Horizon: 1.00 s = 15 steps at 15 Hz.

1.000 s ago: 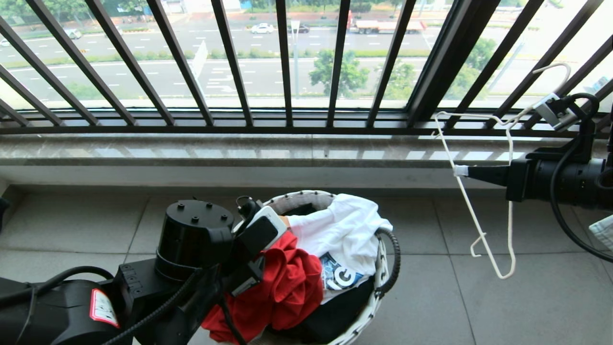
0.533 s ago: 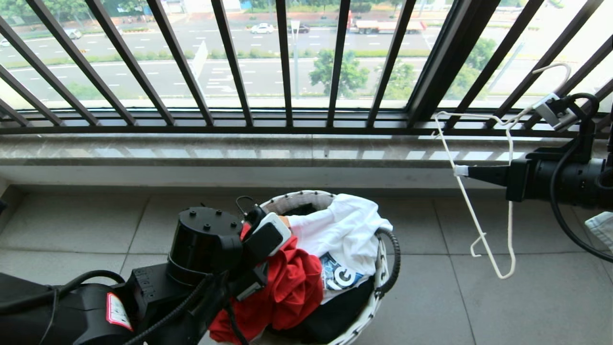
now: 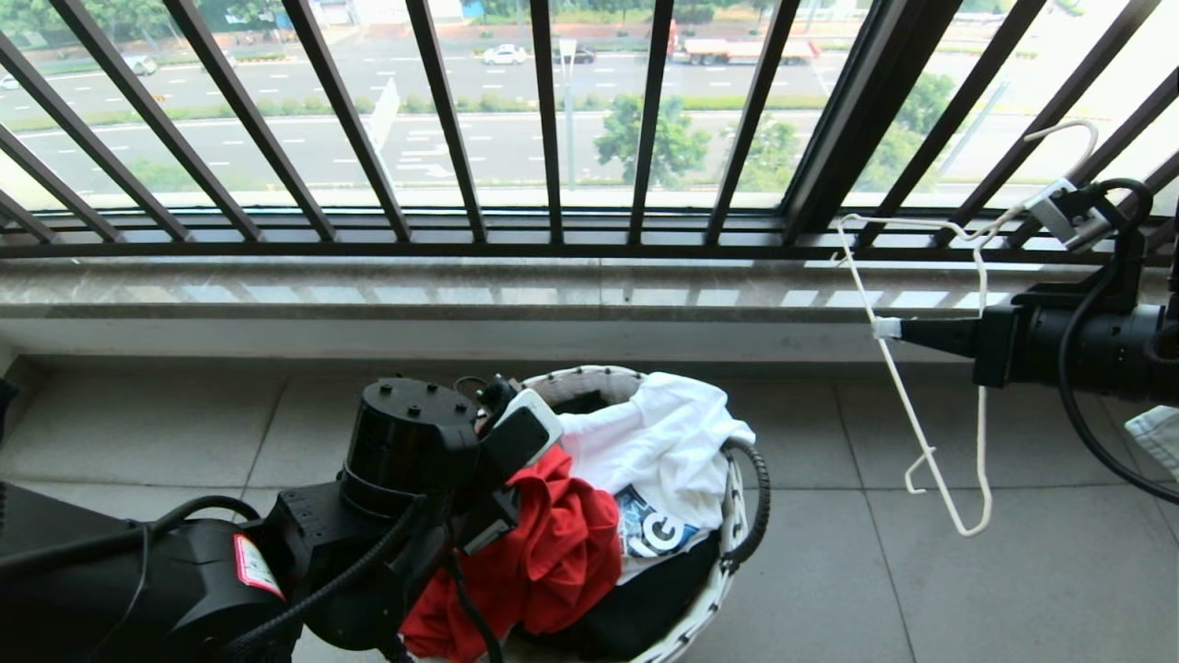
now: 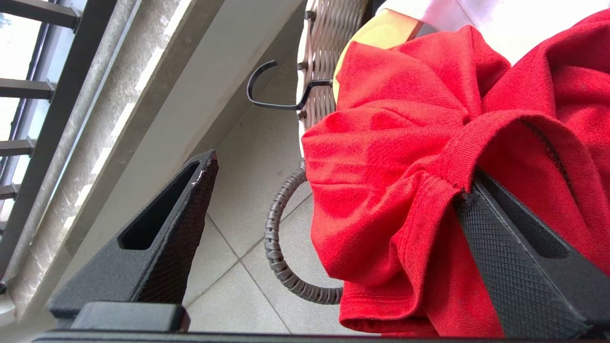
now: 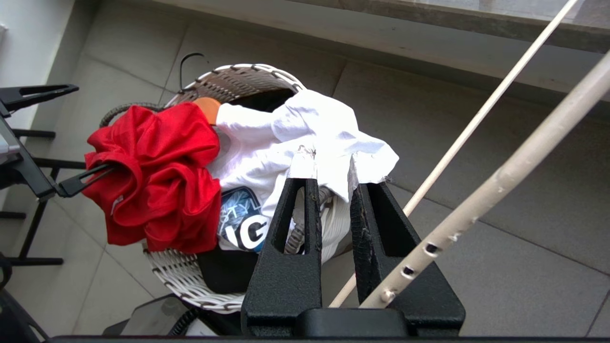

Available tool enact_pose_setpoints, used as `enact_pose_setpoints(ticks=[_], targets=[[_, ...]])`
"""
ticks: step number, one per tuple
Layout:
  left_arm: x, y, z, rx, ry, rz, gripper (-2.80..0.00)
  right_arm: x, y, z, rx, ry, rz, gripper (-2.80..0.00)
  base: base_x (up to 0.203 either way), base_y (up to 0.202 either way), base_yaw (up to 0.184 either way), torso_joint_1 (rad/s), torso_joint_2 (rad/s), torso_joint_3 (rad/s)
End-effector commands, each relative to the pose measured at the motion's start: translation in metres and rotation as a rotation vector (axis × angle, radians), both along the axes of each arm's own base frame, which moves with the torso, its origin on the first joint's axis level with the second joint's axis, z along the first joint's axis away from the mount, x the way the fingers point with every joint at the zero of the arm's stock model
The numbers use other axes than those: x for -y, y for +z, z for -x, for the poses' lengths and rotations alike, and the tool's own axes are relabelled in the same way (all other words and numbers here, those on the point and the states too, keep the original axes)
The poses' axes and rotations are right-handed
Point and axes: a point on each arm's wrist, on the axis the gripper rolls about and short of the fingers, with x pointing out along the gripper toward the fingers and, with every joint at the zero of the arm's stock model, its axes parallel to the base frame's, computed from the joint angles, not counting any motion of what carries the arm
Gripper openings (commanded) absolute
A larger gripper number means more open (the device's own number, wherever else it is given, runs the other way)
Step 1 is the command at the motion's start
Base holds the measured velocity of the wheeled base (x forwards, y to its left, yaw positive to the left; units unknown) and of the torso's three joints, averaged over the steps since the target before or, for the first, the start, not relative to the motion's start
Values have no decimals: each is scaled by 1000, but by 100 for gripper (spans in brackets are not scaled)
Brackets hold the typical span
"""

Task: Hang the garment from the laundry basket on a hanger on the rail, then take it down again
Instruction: Pick up clothes from the basket

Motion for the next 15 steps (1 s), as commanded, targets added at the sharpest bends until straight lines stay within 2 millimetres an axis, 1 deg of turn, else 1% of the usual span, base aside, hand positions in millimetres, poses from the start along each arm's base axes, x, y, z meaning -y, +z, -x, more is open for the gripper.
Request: enact_pose_setpoints(ticks=[1, 4, 11, 12, 15], targets=[[-2, 1, -2, 6, 11, -2, 0, 0, 0, 0, 0, 4, -1, -280, 0, 0, 0, 0, 0, 0], [-3, -2, -5, -4, 23, -7, 0, 0, -1, -1, -1, 5, -1, -280, 0, 0, 0, 0, 0, 0], [-2, 0, -6, 3, 21, -1, 0, 0, -3, -3, -11, 4, 0, -280, 0, 0, 0, 0, 0, 0], [-2, 0, -6, 3, 22, -1, -280, 0, -3, -3, -10, 4, 0, -280, 0, 0, 0, 0, 0, 0], [-2, 1, -6, 5, 22, 1, -280, 0, -3, -3, -10, 4, -1, -280, 0, 0, 0, 0, 0, 0]])
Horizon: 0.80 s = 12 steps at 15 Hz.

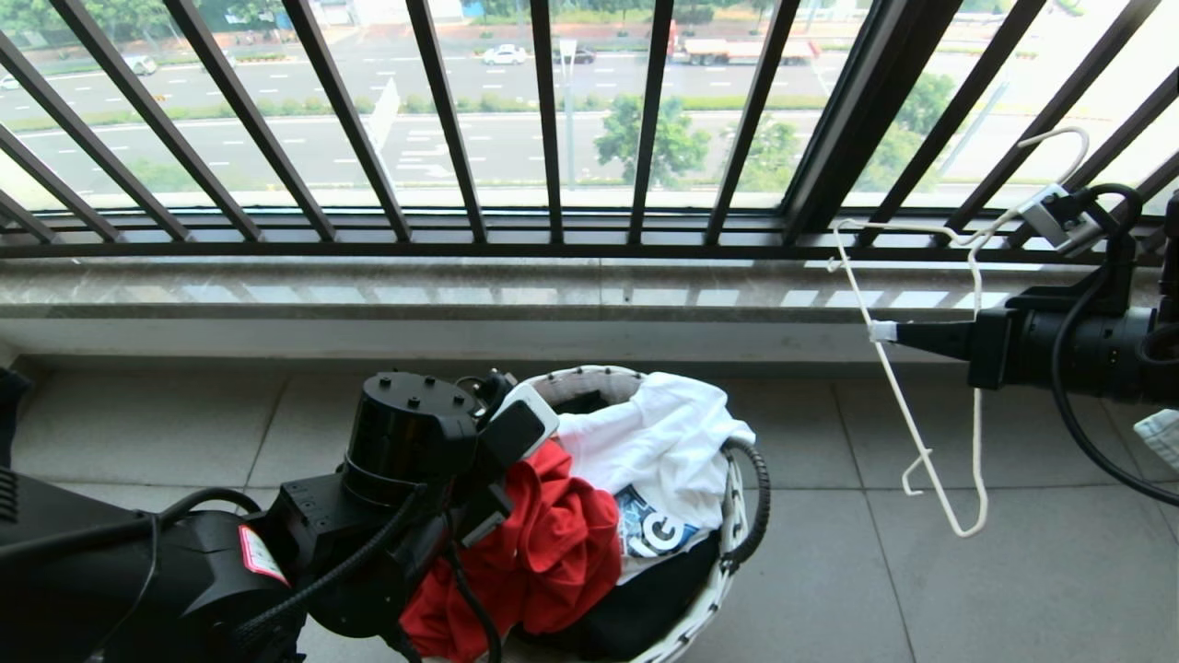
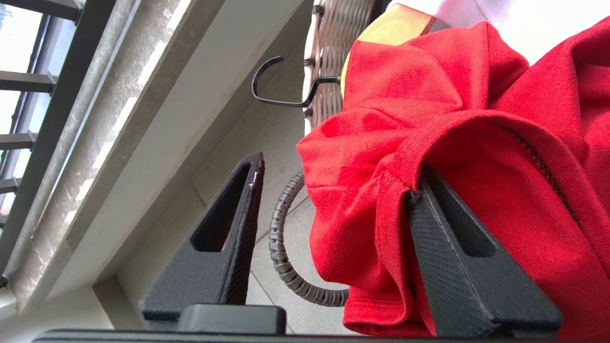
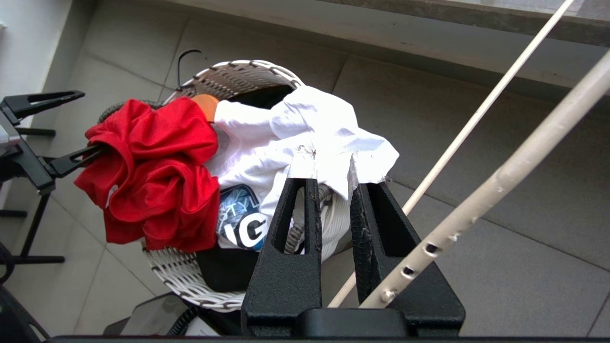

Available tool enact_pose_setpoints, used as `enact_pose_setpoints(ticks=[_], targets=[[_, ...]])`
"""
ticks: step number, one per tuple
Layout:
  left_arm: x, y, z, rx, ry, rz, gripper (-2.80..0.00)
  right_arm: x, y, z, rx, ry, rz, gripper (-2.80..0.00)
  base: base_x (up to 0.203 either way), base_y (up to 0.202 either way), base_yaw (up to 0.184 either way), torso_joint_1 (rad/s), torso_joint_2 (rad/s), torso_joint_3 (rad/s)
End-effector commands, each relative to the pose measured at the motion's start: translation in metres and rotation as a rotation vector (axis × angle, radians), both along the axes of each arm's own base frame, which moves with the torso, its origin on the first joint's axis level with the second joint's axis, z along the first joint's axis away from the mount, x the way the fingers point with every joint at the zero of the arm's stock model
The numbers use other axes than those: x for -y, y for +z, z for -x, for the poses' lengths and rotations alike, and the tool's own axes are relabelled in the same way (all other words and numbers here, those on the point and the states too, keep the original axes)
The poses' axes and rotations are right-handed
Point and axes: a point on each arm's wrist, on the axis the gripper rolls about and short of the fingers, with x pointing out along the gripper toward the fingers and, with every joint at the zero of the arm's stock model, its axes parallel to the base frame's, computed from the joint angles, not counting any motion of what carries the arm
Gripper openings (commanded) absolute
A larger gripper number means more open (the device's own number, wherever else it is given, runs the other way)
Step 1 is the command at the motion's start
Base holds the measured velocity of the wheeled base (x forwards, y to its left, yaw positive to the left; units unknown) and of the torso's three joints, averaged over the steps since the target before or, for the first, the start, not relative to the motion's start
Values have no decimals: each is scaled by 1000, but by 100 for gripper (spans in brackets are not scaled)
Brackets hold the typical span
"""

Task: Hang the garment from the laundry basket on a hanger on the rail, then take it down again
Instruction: Pick up clothes from the basket

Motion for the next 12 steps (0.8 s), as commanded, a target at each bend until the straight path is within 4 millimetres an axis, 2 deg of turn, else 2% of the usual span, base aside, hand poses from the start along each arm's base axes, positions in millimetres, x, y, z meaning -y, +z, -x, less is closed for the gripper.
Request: enact_pose_setpoints(ticks=[1, 9, 12], targets=[[0, 1, 0, 5, 2, 0, -280, 0, 0, 0, 1, 3, -1, -280, 0, 0, 0, 0, 0, 0], [-2, 2, 1, 7, 4, 8, -280, 0, 0, 0, 1, 3, -1, -280, 0, 0, 0, 0, 0, 0], [-5, 17, 5, 39, 18, 97, -280, 0, 2, 1, 7, 3, -1, -280, 0, 0, 0, 0, 0, 0]])
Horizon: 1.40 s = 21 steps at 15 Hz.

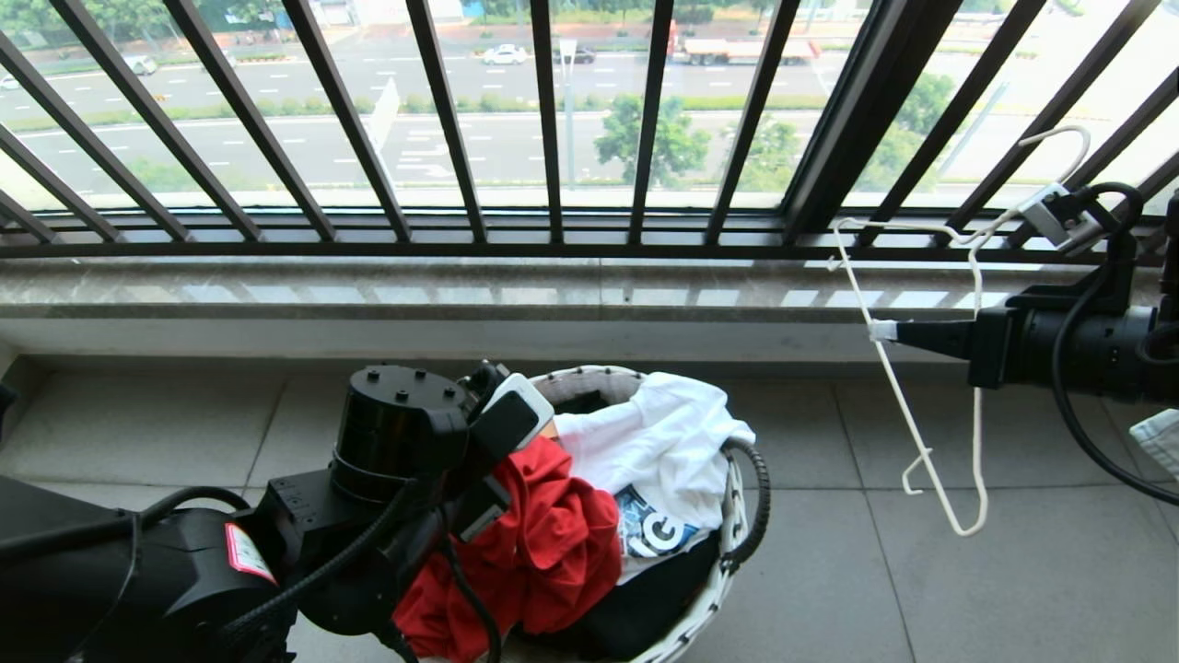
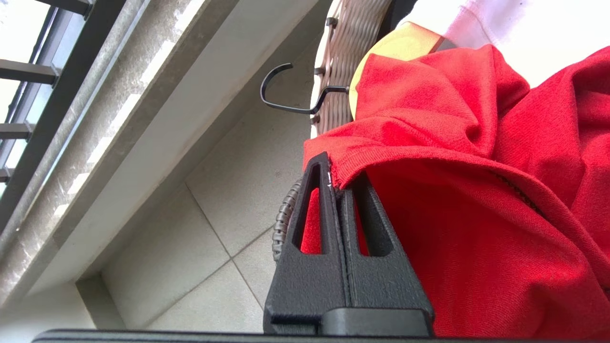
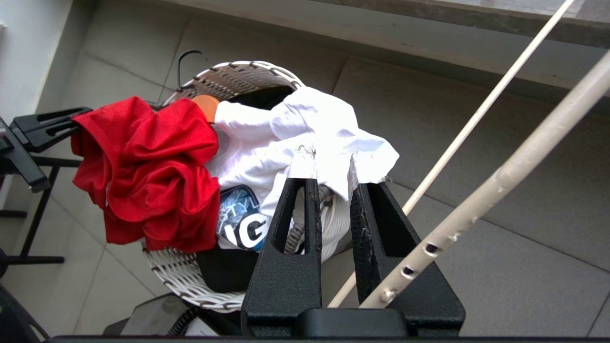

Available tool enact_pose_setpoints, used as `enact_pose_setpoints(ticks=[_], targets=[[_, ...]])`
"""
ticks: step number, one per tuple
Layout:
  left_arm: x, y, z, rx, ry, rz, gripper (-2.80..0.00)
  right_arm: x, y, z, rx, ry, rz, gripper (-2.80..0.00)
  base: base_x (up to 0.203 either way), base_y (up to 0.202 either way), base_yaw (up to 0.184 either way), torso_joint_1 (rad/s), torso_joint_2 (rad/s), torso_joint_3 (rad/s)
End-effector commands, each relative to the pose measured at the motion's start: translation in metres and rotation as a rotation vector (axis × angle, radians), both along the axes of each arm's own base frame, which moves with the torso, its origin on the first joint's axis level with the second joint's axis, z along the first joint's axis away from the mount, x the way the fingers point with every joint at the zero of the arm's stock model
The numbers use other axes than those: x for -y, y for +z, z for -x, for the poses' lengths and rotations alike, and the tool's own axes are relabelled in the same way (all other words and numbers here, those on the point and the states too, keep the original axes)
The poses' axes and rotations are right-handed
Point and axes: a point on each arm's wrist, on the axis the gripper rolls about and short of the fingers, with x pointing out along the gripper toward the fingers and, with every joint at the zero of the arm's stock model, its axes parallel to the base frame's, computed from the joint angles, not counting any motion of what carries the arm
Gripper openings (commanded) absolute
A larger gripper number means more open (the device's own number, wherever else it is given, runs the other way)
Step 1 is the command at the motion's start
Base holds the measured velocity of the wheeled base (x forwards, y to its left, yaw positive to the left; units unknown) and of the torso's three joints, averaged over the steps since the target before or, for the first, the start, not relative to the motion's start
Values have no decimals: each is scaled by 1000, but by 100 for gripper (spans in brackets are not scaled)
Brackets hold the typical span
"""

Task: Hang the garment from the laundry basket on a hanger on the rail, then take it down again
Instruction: Pick up clothes from the basket

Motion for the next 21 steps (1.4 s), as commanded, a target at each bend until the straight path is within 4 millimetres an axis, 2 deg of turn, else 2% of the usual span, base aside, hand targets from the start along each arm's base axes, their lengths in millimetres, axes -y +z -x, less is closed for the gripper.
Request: enact_pose_setpoints(ticks=[1, 3, 5, 7, 9, 11, 15, 17, 21], targets=[[-3, 13, 4, 28, 22, 103, -280, 0, 1, 1, 4, 3, -1, -280, 0, 0, 0, 0, 0, 0], [-5, 23, 6, 35, 47, 224, -280, 0, 1, 0, 3, 3, -4, -280, 0, 0, 0, 0, 0, 0], [-9, 28, 7, 42, 57, 268, -280, 0, 1, -1, -1, 3, -5, -280, 0, 0, 0, 0, 0, 0], [-11, 33, 8, 19, -23, 342, -280, 0, 1, -3, -1, 2, -7, -280, 0, 0, 0, 0, 0, 0], [-15, 53, 8, 3, -81, 439, -280, -1, 8, -2, -20, -12, -66, -280, 0, 0, 0, 0, 0, 0], [-17, 64, 13, -89, -158, 546, -280, -2, 14, -3, -29, -19, -107, -280, 0, 0, 0, 0, 0, 0], [-36, 82, 16, -174, -279, 692, -280, -8, 17, 1, -22, -1, -109, -280, 0, 0, 0, 0, 0, 0], [-45, 83, 13, -197, -307, 736, -280, -8, 16, 1, -23, -1, -109, -280, 0, 0, 0, 0, 0, 0], [-48, 77, 12, -242, -331, 745, -280, -7, 16, 1, -24, -4, -110, -280, 0, 0, 0, 0, 0, 0]])
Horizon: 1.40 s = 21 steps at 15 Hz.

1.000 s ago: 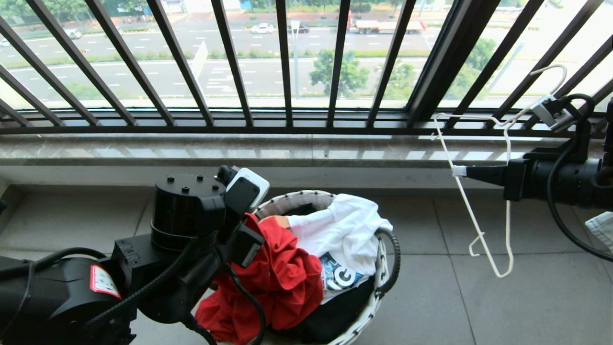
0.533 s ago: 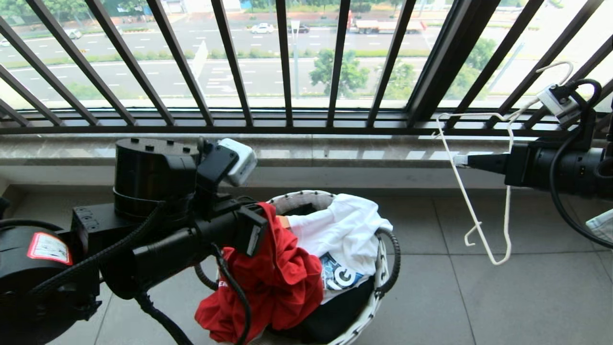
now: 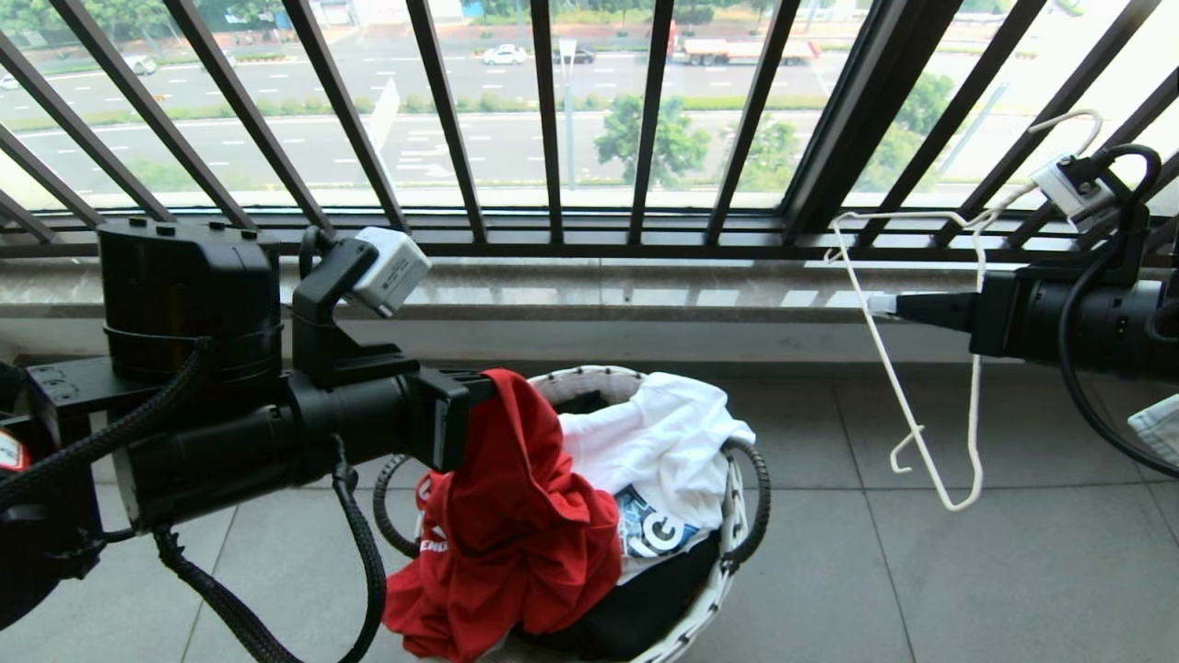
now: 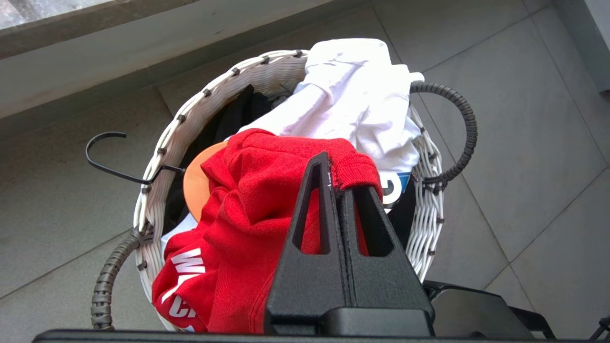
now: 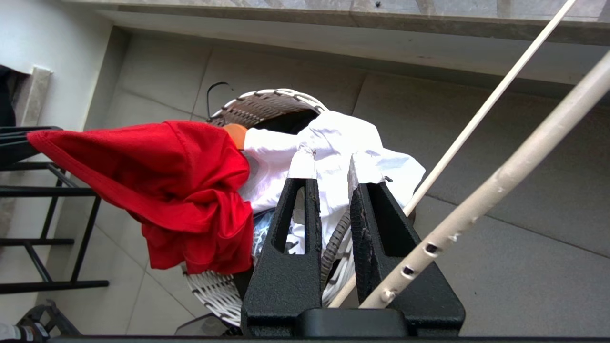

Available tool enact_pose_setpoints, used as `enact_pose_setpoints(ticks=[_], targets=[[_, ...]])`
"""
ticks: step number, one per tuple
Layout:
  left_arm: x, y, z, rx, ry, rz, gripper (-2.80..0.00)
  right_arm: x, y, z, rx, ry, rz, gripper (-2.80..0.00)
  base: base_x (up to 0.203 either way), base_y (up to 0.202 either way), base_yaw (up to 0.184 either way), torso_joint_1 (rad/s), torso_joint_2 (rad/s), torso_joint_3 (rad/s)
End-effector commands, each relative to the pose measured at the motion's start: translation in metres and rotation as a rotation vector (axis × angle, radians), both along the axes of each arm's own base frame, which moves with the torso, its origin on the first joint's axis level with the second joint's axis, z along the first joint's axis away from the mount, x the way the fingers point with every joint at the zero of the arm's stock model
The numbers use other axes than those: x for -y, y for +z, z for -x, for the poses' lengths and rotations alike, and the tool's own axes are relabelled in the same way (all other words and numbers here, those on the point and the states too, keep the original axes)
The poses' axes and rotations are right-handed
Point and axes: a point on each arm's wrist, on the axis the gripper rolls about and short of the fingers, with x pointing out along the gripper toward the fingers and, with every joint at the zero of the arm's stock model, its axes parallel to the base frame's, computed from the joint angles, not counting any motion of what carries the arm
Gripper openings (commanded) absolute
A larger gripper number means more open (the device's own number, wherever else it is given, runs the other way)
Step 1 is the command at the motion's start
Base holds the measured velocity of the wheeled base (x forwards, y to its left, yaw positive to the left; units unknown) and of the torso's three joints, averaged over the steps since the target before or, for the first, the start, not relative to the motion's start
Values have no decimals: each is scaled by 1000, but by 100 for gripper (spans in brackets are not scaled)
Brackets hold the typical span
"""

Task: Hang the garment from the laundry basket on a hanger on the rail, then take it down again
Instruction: Pick up clothes from the basket

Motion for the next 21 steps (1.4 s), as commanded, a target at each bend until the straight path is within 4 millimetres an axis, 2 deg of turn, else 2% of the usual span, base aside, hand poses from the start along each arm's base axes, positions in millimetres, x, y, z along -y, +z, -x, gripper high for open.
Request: enact_pose_setpoints(ticks=[1, 11, 21], targets=[[-2, -1, 1, -2, 5, 0, -280, 0, 1, 0, 2, 2, -2, -280, 0, 0, 0, 0, 0, 0], [-5, 6, 7, 11, 13, 35, -280, 0, 1, 1, 5, 2, -2, -280, 0, 0, 0, 0, 0, 3], [-9, 12, 12, 34, 13, 46, -280, 0, 2, 2, 7, 2, -2, -280, 0, 0, 0, 3, 2, 183]])
